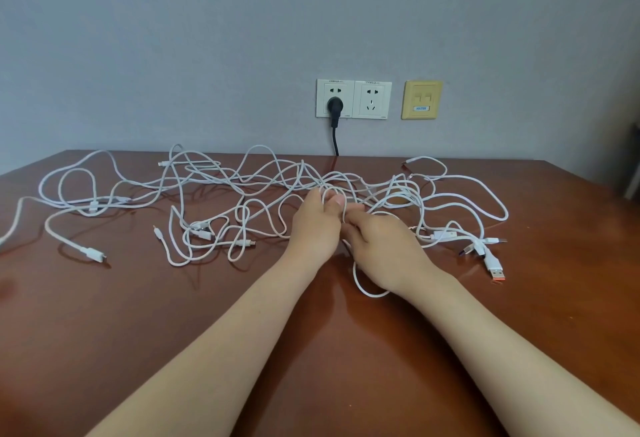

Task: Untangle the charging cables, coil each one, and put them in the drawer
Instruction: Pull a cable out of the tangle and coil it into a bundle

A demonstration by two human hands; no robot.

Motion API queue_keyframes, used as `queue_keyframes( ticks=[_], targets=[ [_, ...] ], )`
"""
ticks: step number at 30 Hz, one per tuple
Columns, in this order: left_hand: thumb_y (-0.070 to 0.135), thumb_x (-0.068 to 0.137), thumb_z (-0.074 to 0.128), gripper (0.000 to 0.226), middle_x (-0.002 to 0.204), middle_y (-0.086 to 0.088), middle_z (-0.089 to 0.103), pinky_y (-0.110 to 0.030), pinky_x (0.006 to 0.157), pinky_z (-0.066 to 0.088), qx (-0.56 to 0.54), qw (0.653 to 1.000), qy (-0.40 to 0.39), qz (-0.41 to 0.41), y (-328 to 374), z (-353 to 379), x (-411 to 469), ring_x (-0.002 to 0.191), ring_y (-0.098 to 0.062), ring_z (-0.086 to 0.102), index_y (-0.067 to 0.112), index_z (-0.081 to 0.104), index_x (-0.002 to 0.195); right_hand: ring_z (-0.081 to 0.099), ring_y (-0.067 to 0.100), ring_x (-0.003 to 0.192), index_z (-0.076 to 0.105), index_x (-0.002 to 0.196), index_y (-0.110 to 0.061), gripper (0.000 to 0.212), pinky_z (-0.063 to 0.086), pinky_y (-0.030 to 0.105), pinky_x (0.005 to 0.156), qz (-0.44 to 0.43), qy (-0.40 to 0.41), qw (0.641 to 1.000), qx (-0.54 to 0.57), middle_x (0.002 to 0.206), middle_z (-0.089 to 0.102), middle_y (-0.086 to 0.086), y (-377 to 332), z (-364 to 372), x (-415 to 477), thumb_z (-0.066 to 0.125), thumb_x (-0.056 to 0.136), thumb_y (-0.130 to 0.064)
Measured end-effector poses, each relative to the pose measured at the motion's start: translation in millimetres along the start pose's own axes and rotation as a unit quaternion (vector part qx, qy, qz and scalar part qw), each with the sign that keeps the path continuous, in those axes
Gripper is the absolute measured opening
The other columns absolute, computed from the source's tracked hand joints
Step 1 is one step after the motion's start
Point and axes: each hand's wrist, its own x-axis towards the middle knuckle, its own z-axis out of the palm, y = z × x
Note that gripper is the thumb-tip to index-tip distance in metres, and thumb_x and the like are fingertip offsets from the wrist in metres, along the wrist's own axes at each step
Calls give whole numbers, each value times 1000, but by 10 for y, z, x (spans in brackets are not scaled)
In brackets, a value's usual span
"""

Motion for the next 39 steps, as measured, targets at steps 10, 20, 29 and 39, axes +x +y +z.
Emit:
queue_keyframes(
  ticks=[10, 20, 29, 39],
  targets=[
    [13, 97, 45, 23, 83, -1, 61, -46, 95, 46, 39, 999, 12, 17, 70, 6, -11, 92, -26, 58, 23, 59, 80, 56, 36, 96, 53, 103, -12, 18, 32, 36, 74, -21, 13, 1000, -9, 99, 65, 12, -34, -12, -27, 38, 98, -21],
    [14, 96, 48, 17, 80, 3, 59, -34, 87, 44, 73, 997, -7, 24, 92, 2, -29, 87, -18, 54, 13, 63, 90, 54, 34, 101, 53, 110, -12, 25, 21, 31, 72, -21, 35, 998, -46, 111, 62, 11, -82, -28, -55, 33, 100, -22],
    [16, 97, 44, 21, 92, -4, 62, -21, 73, 38, 98, 995, -1, 27, 114, -3, -54, 90, -20, 56, 10, 63, 92, 57, 38, 87, 57, 103, -10, 42, 23, 31, 71, -56, 78, 995, -27, 92, 67, 13, -81, 2, -63, 21, 94, -29],
    [12, 102, 32, 23, 56, -6, 67, -28, 64, 57, -298, 950, -8, -97, 235, -118, -39, 54, -14, 67, 8, 46, 84, 56, 33, 90, 42, 76, -24, 21, 21, 31, 72, -20, 57, 998, -20, 74, 61, 2, -50, -14, -33, 38, 96, -27]
  ],
)
